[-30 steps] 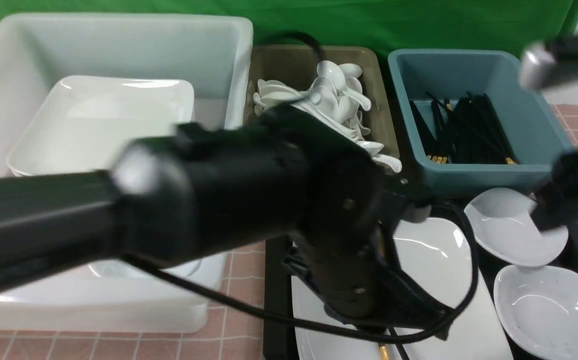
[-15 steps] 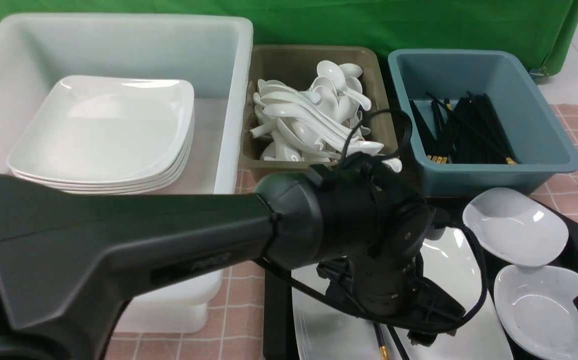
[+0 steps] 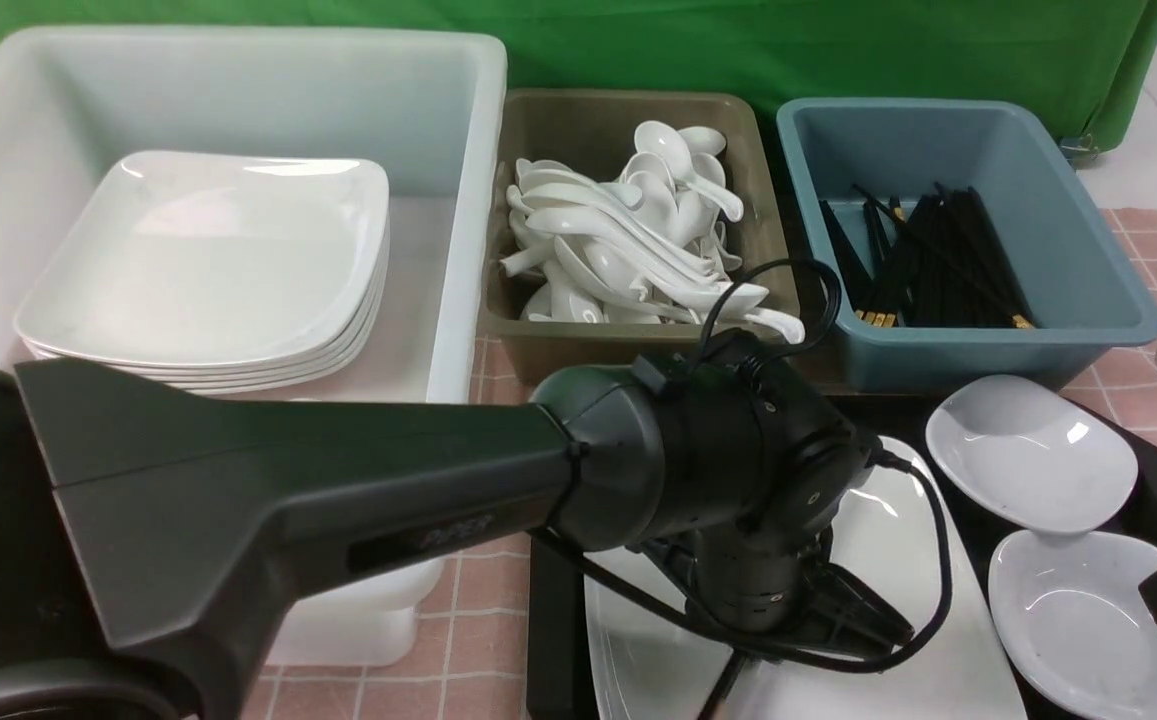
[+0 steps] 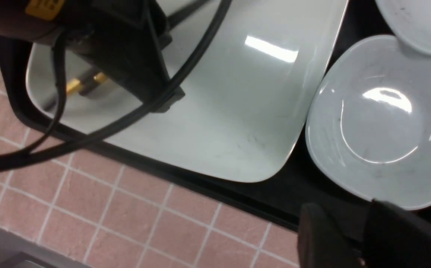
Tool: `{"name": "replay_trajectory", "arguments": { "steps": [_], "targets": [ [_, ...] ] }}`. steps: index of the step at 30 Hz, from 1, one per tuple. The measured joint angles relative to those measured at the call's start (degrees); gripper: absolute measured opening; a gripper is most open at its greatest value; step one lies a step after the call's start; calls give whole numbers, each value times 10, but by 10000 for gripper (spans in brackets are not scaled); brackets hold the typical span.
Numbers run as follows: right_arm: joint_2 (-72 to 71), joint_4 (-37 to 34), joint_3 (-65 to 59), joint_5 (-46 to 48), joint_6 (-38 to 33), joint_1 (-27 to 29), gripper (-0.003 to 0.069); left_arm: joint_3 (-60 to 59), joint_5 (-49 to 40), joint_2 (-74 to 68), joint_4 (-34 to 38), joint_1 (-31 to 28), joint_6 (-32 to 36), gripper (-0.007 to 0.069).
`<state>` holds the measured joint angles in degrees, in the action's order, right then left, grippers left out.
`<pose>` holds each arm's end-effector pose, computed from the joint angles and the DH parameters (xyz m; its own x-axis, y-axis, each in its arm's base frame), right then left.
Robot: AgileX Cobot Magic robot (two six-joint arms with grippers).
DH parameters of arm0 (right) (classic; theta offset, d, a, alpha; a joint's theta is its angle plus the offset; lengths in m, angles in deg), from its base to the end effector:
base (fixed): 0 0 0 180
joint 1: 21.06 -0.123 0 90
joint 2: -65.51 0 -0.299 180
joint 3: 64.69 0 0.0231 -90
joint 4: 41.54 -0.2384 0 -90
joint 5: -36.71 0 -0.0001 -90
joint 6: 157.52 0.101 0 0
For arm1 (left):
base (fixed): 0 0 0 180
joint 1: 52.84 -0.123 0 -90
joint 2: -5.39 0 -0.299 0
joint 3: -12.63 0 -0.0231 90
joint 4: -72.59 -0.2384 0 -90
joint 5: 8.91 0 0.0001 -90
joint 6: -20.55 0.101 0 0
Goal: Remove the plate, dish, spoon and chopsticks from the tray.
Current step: Use the left arm to grab a pair of chopsticks from the plate
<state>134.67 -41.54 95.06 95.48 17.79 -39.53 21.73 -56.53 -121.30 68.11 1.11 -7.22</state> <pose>0.1754 0.0586 0.3421 -0.7773 -0.3458 -0.5255 -0.3816 0.9233 -0.0431 0.2557 -0.3413 0.1753 -0.8508 0.4587 -0.2565 0.4870 0.8715 -0.0568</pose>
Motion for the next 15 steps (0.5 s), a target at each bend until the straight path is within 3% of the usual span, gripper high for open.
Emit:
{"name": "replay_trajectory", "arguments": {
  "steps": [6, 15],
  "targets": [
    [-1, 0, 0, 0, 0, 0, 240, 37, -54, 1, 14, 0, 34, 21],
    [-4, 0, 0, 0, 0, 0, 240, 89, -40, 18, 56, 0, 91, 21]
  ]
}}
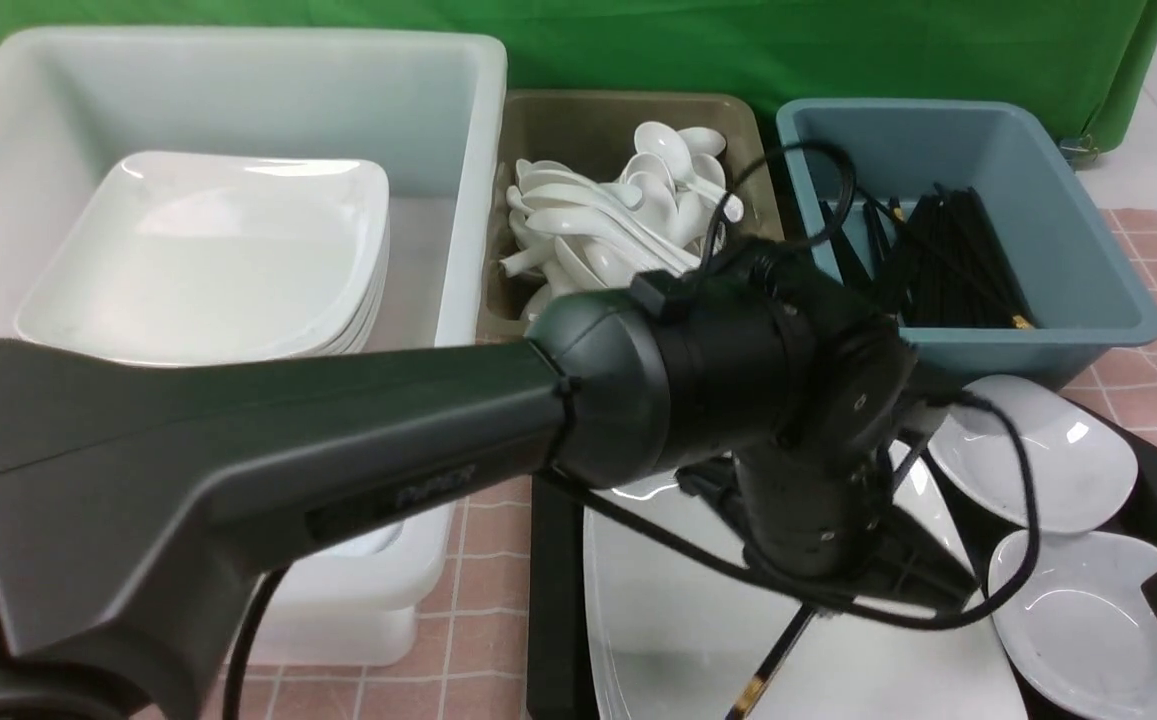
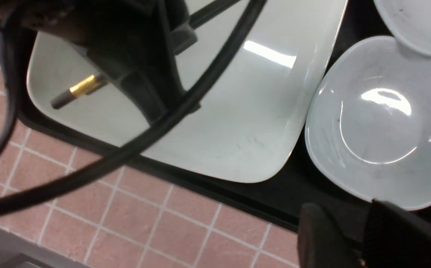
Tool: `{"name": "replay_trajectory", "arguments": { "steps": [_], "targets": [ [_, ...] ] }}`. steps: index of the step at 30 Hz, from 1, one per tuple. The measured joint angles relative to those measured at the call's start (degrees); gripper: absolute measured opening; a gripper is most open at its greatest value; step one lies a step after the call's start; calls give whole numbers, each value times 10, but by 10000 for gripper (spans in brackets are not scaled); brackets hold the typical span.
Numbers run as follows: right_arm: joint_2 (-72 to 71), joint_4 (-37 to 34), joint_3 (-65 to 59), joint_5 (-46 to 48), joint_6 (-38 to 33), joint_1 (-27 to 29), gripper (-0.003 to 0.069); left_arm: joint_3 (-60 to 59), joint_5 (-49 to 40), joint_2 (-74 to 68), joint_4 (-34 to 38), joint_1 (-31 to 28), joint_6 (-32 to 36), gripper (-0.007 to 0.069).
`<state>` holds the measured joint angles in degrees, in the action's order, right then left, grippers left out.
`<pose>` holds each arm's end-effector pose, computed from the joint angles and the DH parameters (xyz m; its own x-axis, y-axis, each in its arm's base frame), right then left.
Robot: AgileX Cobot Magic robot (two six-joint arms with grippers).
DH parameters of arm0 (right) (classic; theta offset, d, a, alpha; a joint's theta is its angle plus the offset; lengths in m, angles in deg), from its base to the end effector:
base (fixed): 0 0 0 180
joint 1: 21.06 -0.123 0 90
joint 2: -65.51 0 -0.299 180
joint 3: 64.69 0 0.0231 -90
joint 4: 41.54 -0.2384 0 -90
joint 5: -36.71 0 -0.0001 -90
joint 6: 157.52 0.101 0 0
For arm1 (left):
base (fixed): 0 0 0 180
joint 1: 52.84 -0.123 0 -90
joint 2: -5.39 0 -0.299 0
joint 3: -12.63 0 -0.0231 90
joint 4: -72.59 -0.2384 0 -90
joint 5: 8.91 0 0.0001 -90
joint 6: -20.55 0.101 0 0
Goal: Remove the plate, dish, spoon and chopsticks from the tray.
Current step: Use the left arm to grab a pair of chopsticks from the plate, then use the left arm to put the chopsticks into the small storage box on the right
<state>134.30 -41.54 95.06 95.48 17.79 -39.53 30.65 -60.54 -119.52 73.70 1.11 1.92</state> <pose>0.1741 0.0581 0.3433 -0.7741 -0.3448 -0.5309 -0.3814 0.9234 -0.0436 0.2594 -0.3589 0.2270 -0.7853 0.5168 -0.3410 0.5848 0.7999 -0.1345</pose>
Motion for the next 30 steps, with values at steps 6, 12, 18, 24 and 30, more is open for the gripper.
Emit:
{"name": "replay_trajectory", "arguments": {
  "steps": [6, 12, 18, 24, 30],
  "targets": [
    [0, 0, 0, 0, -1, 0, 240, 44, 19, 0, 4, 0, 24, 21],
    [-15, 0, 0, -1, -1, 0, 232, 93, 85, 0, 6, -6, 35, 21],
    [-65, 0, 0, -1, 13, 0, 116, 111, 198, 0, 26, -38, 46, 21],
    [-91, 5, 0, -5, 14, 0, 30, 114, 160, 0, 79, -69, 65, 21],
    [-89, 7, 0, -25, 15, 0, 30, 114, 87, -13, 95, -78, 83, 21]
  ]
}}
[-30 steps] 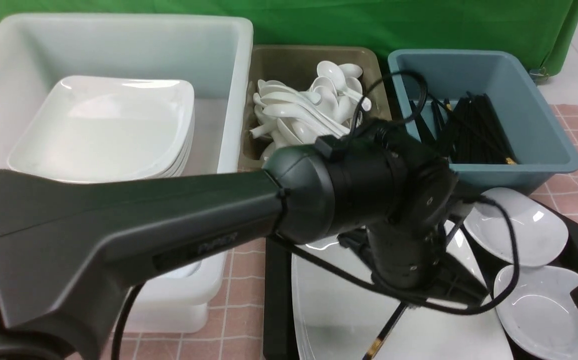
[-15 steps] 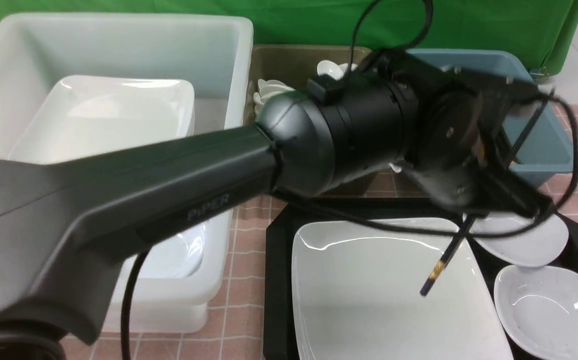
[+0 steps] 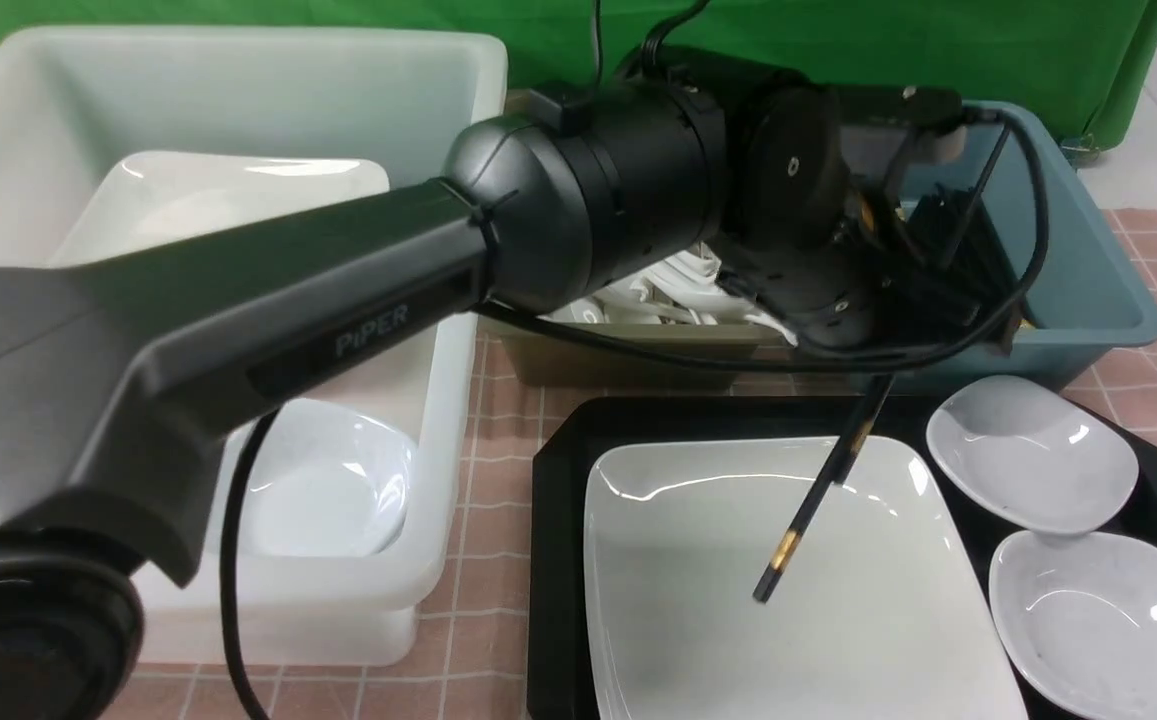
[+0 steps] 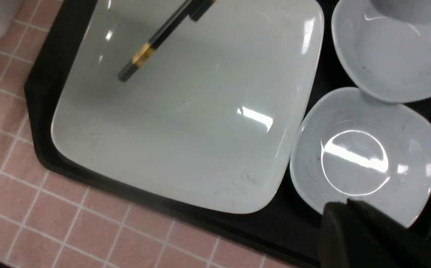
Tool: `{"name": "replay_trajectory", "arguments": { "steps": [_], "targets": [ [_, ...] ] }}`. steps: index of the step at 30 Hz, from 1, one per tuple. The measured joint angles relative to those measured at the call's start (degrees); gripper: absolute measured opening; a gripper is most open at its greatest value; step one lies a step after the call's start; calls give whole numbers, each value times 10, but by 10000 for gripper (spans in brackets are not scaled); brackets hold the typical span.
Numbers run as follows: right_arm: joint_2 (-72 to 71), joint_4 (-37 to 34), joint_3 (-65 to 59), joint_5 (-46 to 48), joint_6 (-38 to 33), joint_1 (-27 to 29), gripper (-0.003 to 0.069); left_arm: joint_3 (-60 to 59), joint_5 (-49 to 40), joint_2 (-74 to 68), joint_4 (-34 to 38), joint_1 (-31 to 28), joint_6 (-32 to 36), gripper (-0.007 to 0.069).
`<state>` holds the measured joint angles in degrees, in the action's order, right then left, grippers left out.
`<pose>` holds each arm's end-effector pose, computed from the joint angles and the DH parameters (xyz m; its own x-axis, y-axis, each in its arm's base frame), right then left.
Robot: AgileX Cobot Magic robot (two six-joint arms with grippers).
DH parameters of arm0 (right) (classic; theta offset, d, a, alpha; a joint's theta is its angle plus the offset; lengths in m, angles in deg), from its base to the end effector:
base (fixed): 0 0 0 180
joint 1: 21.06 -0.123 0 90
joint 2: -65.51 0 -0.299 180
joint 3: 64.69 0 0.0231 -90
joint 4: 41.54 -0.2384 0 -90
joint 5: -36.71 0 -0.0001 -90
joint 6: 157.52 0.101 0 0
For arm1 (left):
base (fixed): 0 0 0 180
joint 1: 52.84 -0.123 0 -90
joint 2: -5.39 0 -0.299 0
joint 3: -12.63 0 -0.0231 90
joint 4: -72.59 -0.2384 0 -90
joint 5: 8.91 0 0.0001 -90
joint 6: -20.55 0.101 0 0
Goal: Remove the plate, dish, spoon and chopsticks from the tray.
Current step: Use the left arm to put the chopsticks into the small storage box on the right
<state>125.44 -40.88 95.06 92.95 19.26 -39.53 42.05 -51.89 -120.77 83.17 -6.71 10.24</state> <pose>0.1432 0.0468 0.3720 -0.6663 -0.2885 -0.6876 -0.3529 0.9343 -0.0501 0.3244 -0.3557 0.2834 -0.7386 0.3238 -0.5913 0.5707 0.7671 -0.2929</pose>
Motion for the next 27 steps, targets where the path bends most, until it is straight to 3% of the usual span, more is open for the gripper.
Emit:
{"name": "replay_trajectory", "arguments": {
  "steps": [11, 22, 27],
  "targets": [
    [3, -1, 0, -10, 12, 0, 30, 0, -101, -13, 88, -10, 14, 21],
    [3, -1, 0, -13, 15, 0, 33, 0, -87, -13, 303, -73, 22, 21],
    [3, -1, 0, -66, 32, 0, 33, 1, -55, -18, 391, -89, 22, 21]
  ]
}}
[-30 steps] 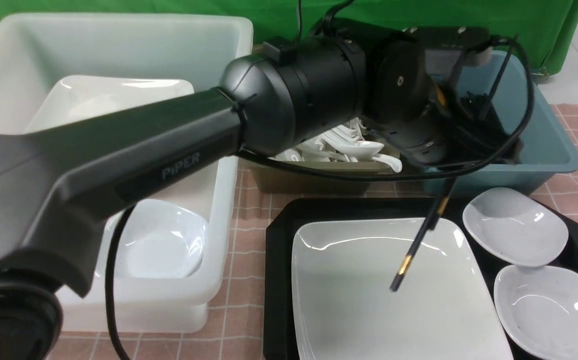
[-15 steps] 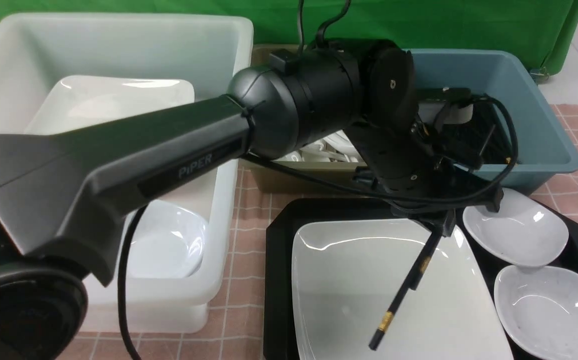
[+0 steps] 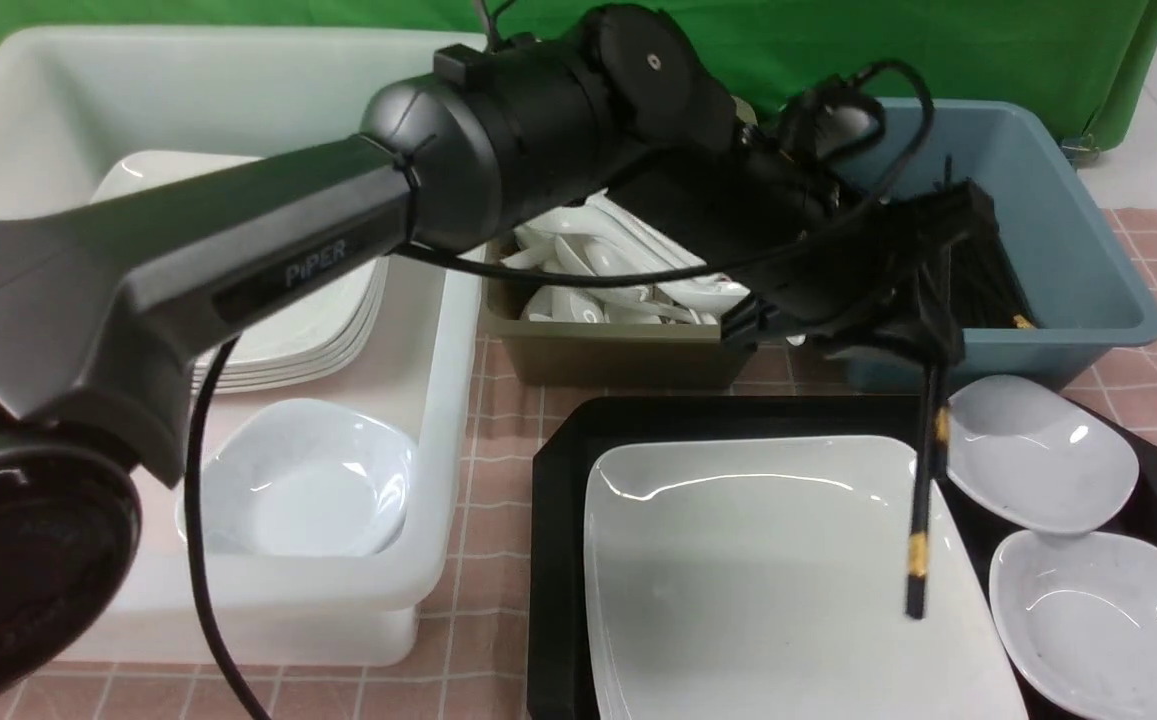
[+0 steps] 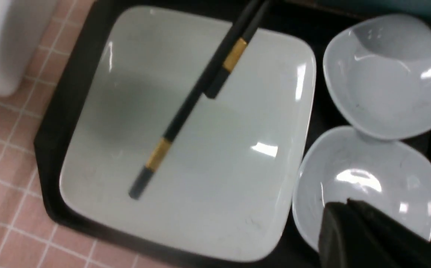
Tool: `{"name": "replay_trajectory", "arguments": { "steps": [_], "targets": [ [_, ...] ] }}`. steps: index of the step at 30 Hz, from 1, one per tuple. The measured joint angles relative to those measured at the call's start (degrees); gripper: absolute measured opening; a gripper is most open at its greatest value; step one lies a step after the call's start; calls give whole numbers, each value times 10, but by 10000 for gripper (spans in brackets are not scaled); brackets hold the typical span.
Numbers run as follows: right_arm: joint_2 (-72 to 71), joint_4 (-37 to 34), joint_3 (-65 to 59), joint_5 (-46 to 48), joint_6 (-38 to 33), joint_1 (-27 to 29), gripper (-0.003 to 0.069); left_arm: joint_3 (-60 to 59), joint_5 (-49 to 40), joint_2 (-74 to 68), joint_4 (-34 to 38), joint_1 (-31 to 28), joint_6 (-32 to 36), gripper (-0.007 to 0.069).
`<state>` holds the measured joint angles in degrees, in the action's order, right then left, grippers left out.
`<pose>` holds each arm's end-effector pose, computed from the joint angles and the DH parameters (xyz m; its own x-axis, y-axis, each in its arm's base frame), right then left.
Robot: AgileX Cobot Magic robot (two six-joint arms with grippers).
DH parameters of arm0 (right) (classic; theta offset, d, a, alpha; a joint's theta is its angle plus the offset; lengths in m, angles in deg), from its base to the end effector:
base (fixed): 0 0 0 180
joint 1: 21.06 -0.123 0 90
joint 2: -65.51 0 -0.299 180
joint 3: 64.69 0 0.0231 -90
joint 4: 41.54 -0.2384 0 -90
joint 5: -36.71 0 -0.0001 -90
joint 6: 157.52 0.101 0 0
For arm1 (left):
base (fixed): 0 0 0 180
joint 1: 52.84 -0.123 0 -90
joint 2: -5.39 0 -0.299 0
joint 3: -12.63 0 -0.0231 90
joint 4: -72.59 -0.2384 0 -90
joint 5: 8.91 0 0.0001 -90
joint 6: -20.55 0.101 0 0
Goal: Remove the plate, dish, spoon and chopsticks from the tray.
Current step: Use the left arm to put the chopsticks into the small storage box on the right
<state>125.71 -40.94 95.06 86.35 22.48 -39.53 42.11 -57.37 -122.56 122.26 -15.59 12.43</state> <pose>0.1519 0.0499 0.3797 -0.6087 -0.2105 -0.7650 -0.3151 0.9490 -0.0103 0.3488 -0.3377 0.2882 -0.9788 0.0008 -0.2046 0.1658 0.5891 -0.7908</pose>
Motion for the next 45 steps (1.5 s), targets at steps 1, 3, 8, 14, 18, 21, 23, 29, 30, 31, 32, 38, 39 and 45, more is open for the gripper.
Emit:
{"name": "replay_trajectory", "arguments": {
  "steps": [1, 3, 8, 14, 18, 21, 23, 29, 30, 31, 32, 38, 39, 45],
  "targets": [
    [0, 0, 0, -20, 3, 0, 33, 0, 10, -3, 31, -1, -1, 21],
    [0, 0, 0, -38, 6, 0, 33, 1, 24, -11, 74, -3, -2, 21],
    [0, 0, 0, -48, 9, 0, 33, 1, 46, -42, 167, -5, -8, 21],
    [0, -1, 0, -46, 11, 0, 33, 1, 58, -78, 254, -12, -12, 21],
    [0, -1, 0, -46, 11, 0, 34, 1, 76, -95, 302, -13, -23, 21],
    [0, -1, 0, -46, 11, 0, 38, 1, 93, -103, 330, -13, -25, 21],
    [0, -1, 0, -46, 11, 0, 41, 1, 108, -107, 353, -16, -26, 21],
    [0, -1, 0, -46, 11, 0, 47, 1, 145, -111, 387, -30, -39, 21],
    [0, -1, 0, -46, 11, 0, 49, 1, 145, -113, 395, -32, -40, 21],
    [0, -1, 0, -46, 11, 0, 50, 1, 145, -116, 400, -32, -41, 21],
    [0, -1, 0, -46, 11, 0, 53, 1, 144, -119, 412, -33, -41, 21],
    [0, -1, 0, -45, 11, 0, 68, 2, 134, -132, 451, -33, -29, 21],
    [0, -1, 0, -45, 11, 0, 68, 2, 134, -132, 451, -33, -29, 21],
    [0, -1, 0, -45, 11, 0, 76, 7, 98, -144, 457, -33, -8, 21]
  ]
}}
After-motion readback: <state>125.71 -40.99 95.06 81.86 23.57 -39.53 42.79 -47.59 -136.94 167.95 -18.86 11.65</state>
